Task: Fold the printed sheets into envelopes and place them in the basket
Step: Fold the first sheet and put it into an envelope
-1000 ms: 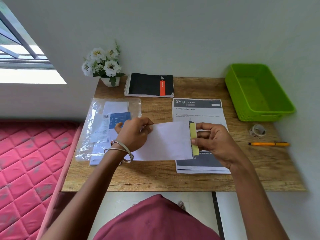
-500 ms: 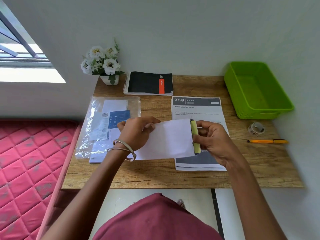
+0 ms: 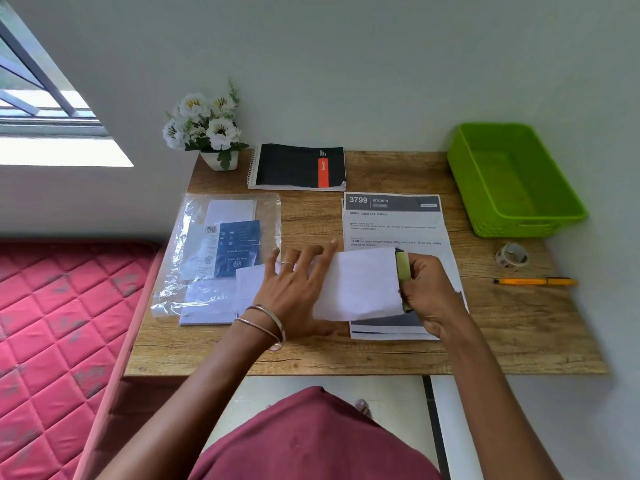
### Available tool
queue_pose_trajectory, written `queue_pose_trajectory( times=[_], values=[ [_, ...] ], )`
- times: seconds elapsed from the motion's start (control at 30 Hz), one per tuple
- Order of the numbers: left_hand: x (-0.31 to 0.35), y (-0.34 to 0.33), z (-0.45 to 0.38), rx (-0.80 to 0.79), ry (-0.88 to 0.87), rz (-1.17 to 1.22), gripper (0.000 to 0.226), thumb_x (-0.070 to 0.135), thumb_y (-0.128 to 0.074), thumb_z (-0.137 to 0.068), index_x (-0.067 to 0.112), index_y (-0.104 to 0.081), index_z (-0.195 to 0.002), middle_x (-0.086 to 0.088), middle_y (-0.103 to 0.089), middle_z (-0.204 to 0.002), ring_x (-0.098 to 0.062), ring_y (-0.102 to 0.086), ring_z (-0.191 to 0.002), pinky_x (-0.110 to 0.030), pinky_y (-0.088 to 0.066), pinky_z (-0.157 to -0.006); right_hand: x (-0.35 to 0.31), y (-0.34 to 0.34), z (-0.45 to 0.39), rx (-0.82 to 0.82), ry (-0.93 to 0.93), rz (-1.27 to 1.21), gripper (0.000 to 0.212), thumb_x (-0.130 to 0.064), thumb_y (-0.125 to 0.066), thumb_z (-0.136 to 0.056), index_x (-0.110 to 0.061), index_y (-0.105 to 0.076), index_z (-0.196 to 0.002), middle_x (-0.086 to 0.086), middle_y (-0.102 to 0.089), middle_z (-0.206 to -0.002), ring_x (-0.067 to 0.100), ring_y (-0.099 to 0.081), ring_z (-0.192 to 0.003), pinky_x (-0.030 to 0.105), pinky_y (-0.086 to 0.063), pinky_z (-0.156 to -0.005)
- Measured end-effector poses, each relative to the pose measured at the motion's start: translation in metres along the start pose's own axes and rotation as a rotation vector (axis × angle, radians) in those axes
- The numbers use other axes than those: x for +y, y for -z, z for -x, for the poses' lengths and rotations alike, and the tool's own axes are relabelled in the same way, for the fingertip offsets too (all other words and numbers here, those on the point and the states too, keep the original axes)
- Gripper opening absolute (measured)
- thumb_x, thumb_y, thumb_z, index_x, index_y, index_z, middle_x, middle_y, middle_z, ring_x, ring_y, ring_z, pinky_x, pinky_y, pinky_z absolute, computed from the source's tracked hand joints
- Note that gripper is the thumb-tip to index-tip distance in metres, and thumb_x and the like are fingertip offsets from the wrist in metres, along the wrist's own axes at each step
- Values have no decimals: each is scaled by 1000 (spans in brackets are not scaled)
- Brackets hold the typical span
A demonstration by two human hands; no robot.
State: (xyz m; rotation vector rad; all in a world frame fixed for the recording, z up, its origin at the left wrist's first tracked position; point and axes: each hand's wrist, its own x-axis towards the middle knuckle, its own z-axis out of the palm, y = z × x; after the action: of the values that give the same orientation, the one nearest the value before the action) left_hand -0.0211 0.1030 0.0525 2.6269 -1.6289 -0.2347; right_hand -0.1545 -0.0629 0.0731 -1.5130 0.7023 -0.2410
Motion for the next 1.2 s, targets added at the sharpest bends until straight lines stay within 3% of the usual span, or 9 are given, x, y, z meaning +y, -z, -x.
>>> queue_pose_trajectory(
  times=[0.23, 0.33, 0.43, 0.6, 0.7, 0.8, 0.87, 1.03, 1.2],
  values=[
    [-7, 5, -2, 61, -76, -67, 115, 70, -58, -58, 25, 1, -146, -2, -32, -140, -27, -36, -126, -52, -25, -105, 17, 5, -4, 133, 12, 250, 61, 25, -52, -73, -33, -69, -83, -11, -69, -83, 18, -65, -85, 39, -58, -75],
    [-16, 7, -3, 63, -88, -52, 109, 72, -55, -58, 29, -4, -144, 0, -36, -138, -27, -38, -125, -55, -23, -106, 21, 7, -3, 155, 2, 182, 54, 20, -56, -79, -33, -71, -79, -8, -73, -88, 15, -69, -85, 39, -59, -73],
    [-15, 8, -5, 61, -105, -67, 116, 80, -54, -54, 25, -8, -146, -1, -34, -142, -26, -34, -131, -66, -5, -108, 19, 7, 0, 140, -21, 96, 50, 17, -56, -83, -30, -70, -75, -5, -74, -83, 10, -70, -73, 34, -60, -62],
    [16, 1, -16, 59, -134, -54, 123, 82, -52, -57, 20, 6, -146, -1, -27, -146, -24, -27, -136, -66, 6, -107, 16, 3, 3, 110, -19, 102, 43, 10, -59, -86, -30, -70, -74, -7, -72, -72, 16, -68, -72, 40, -58, -64],
    [25, -3, -22, 69, -119, -11, 111, 75, -55, -61, 21, -9, -146, 0, -33, -140, -23, -31, -132, -66, 6, -107, 16, 5, 5, 137, -46, 53, 33, 4, -61, -86, -27, -72, -81, 6, -73, -83, 26, -70, -77, 40, -57, -56],
    [25, -6, -25, 103, -101, 24, 97, 71, -57, -61, 24, -25, -140, 2, -40, -134, -22, -37, -128, -68, 3, -106, 20, 15, 6, 112, -136, -33, 9, -7, -65, -87, -13, -72, -87, 13, -73, -82, 28, -71, -67, 34, -57, -49],
    [21, -8, -25, 115, -76, 33, 93, 70, -58, -61, 25, -30, -137, 4, -42, -132, -21, -39, -126, -69, 3, -106, 26, 29, 6, 140, -161, -43, 15, -20, -68, -85, -6, -70, -87, 16, -72, -77, 29, -69, -64, 35, -58, -54],
    [8, -10, -25, 122, 19, 96, 91, 65, -65, -61, 25, -32, -136, 3, -42, -131, -21, -39, -125, -69, -1, -106, 59, 72, -17, 570, -50, 538, 37, -32, -74, -79, -5, -66, -103, 13, -70, -96, 26, -64, -86, 37, -51, -76],
    [8, -13, -30, 127, 91, 102, 98, 64, -68, -58, 25, -28, -138, 3, -39, -132, -22, -36, -127, -68, -2, -106, 80, 76, -35, 488, -250, 993, 75, -62, -70, -70, -8, -56, -121, 20, -54, -123, 40, -48, -116, 50, -40, -95]
  ],
)
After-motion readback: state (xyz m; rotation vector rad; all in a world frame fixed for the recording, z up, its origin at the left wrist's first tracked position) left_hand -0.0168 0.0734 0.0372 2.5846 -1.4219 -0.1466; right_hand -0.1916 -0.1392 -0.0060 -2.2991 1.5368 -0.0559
